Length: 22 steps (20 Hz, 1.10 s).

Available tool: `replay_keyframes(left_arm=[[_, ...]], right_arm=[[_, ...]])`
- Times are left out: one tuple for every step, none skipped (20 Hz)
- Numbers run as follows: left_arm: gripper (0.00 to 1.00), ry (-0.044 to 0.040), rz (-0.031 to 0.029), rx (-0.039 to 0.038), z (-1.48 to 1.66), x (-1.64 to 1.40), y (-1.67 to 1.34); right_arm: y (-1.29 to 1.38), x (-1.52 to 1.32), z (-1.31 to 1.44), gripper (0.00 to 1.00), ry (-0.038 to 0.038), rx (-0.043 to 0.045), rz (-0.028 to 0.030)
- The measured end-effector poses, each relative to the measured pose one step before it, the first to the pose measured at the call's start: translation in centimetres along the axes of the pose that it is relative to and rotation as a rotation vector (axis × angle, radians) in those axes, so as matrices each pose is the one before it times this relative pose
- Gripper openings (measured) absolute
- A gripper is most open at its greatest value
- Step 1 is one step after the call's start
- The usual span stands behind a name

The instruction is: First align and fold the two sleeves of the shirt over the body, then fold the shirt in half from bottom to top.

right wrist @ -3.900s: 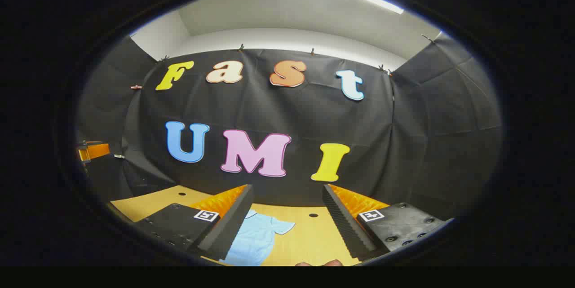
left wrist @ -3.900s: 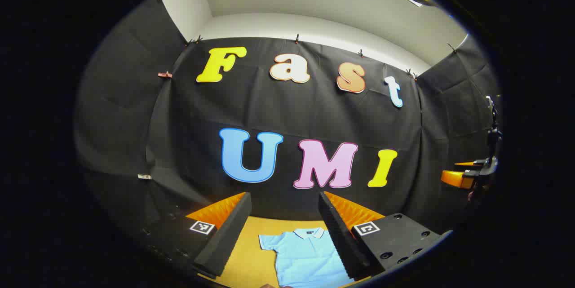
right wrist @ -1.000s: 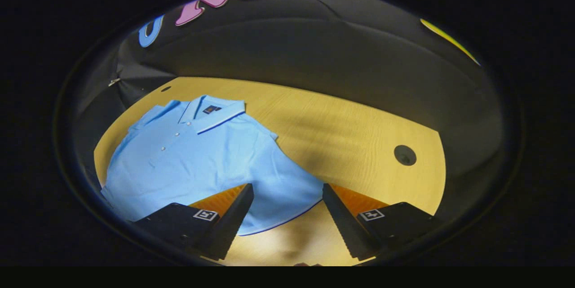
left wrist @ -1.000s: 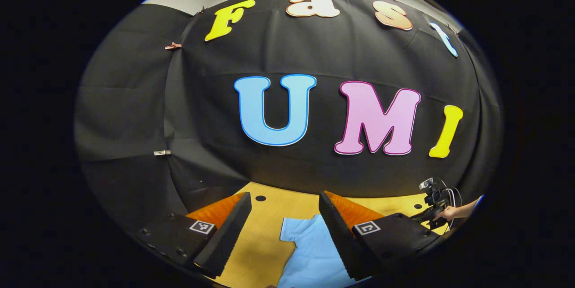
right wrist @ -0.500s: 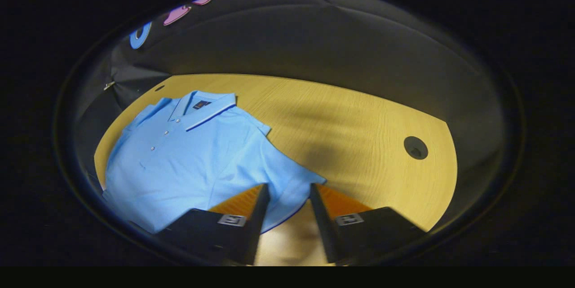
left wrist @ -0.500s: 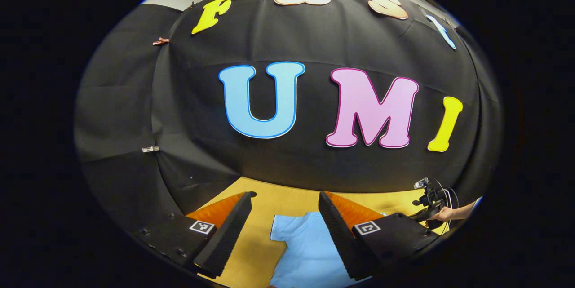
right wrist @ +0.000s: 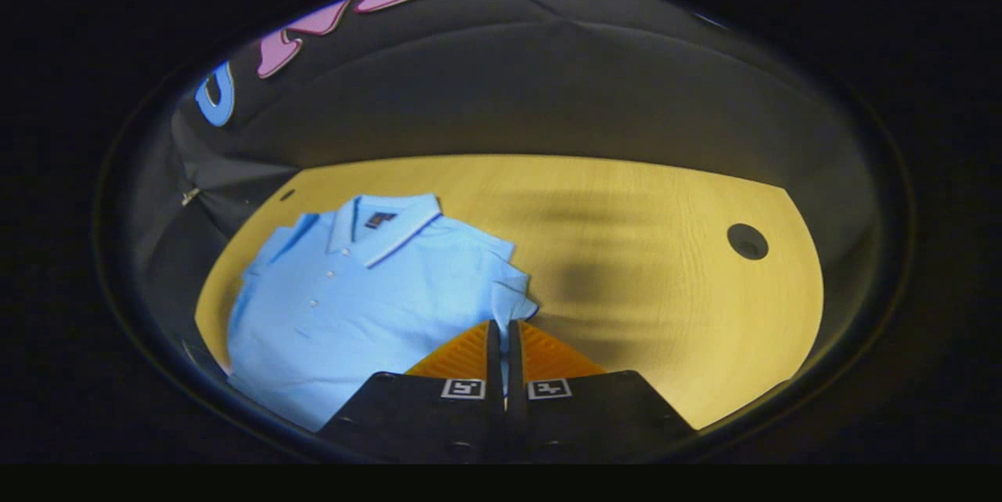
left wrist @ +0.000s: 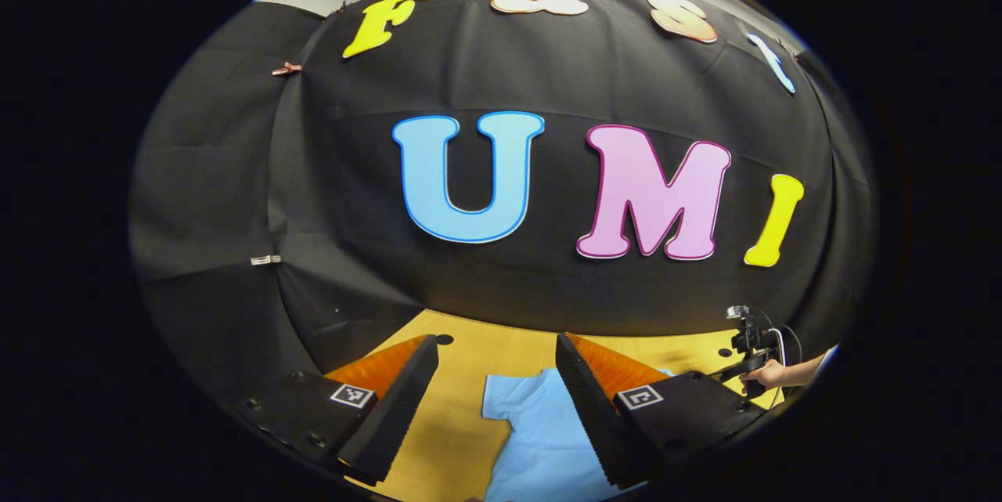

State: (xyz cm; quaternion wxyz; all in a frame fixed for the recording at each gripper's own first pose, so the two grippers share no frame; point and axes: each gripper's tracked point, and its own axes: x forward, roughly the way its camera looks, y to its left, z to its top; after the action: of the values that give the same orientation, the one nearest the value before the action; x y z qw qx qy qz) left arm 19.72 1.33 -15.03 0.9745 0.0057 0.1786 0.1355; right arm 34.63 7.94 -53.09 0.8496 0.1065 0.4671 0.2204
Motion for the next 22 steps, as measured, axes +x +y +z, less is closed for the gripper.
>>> replay_keyframes(left_arm=[[0.98, -0.0014, 0.00123, -0.01195, 0.004, -0.311, 1.032], [0.97, 0.00137, 0.00245, -0.0089, -0.038, -0.187, 0.944], [0.97, 0.00295, 0.00441, -0.00429, -0.217, -0.118, 0.986], [0.97, 0.00435, 0.00436, -0.00062, -0.164, -0.118, 0.899], [0.97, 0.00467, 0.00383, -0.00038, -0.292, -0.093, 0.896], [0.97, 0.00547, 0.0026, -0.00119, -0.205, -0.009, 0.749], [0.97, 0.00705, -0.00077, -0.00099, -0.459, 0.106, 0.685], [0.97, 0.02053, -0.00304, -0.00226, -0.67, 0.264, 0.401], [0.97, 0.02426, -0.01003, -0.00777, -0.973, 0.419, 0.304], [0.97, 0.03138, -0.01653, -0.01933, -1.029, 0.615, 0.0], [0.97, 0.03635, -0.01762, -0.02352, -1.124, 0.833, 0.002], [0.97, 0.02678, -0.01609, -0.01841, -0.89, 1.034, -0.098], [0.97, 0.028, -0.01674, -0.00431, -0.945, 1.551, -0.337], [0.97, 0.02013, -0.01104, 0.00791, -0.66, 1.297, -0.129], [0.97, 0.01494, -0.01795, 0.01616, -0.859, 1.877, -0.293], [0.97, 0.01462, -0.02648, 0.01263, -0.513, 1.718, -0.398], [0.97, 0.01451, -0.03183, 0.00837, -0.598, 1.884, -0.436], [0.98, 0.01705, -0.01878, 0.00792, -0.651, 2.26, -0.116], [0.97, 0.03325, -0.00766, 0.00874, -1.067, 2.366, 0.372], [0.98, 0.03389, -0.0016, 0.00007, -0.647, 2.398, 0.31], [0.98, 0.03171, -0.01285, -0.00453, -0.545, 2.444, -0.075], [0.97, 0.01649, -0.01665, 0.00539, -0.126, 2.27, -0.278]], right_arm=[[1.728, -0.369, 0.621, 0.0, -0.01844, 0.00659, 0.02235], [1.327, -0.294, -0.087, 0.05, 0.00118, -0.00865, 0.00587], [0.901, 0.16, -0.113, 0.08, 0.00324, -0.02982, -0.00627], [0.793, 0.174, -0.293, 0.05, 0.01068, -0.02753, -0.00531], [0.753, 0.384, -0.563, 0.05, 0.01813, -0.02006, -0.00544], [0.038, 0.586, -0.64, 0.05, 0.01588, -0.02709, -0.0251], [-0.012, 0.776, -0.576, 0.0, 0.01155, -0.02085, -0.01963], [0.734, 0.394, -0.922, 0.05, 0.02894, 0.00192, 0.00898], [0.508, 0.137, -0.909, 0.05, 0.03293, 0.00595, 0.00824], [0.466, -0.083, -0.434, 0.27, 0.01649, -0.00083, 0.01697], [0.051, -0.252, -0.119, 0.41, -0.00578, -0.01636, -0.00114], [0.266, -0.519, 0.24, 0.56, -0.01415, -0.01785, -0.00096], [0.259, -0.733, 0.14, 0.66, -0.01693, -0.01277, -0.00149], [0.347, -1.109, 0.631, 0.83, -0.02727, -0.0015, 0.00478], [0.475, -1.433, 0.654, 0.91, -0.03488, 0.01535, 0.00044], [0.728, -1.437, 0.273, 0.95, -0.03016, 0.02551, 0.01175], [0.786, -1.69, 0.309, 0.94, -0.03206, 0.02817, 0.0146], [0.435, -1.589, 0.069, 0.95, -0.028, 0.02606, 0.00677], [0.291, -1.661, -0.048, 0.96, -0.02381, 0.02643, 0.00419], [0.145, -1.633, -0.091, 0.96, -0.02054, 0.03025, 0.00284], [-0.115, -1.603, -0.169, 0.96, -0.01569, 0.0328, -0.00202], [-0.413, -1.396, -0.061, 0.89, -0.02594, 0.03506, -0.0088]])
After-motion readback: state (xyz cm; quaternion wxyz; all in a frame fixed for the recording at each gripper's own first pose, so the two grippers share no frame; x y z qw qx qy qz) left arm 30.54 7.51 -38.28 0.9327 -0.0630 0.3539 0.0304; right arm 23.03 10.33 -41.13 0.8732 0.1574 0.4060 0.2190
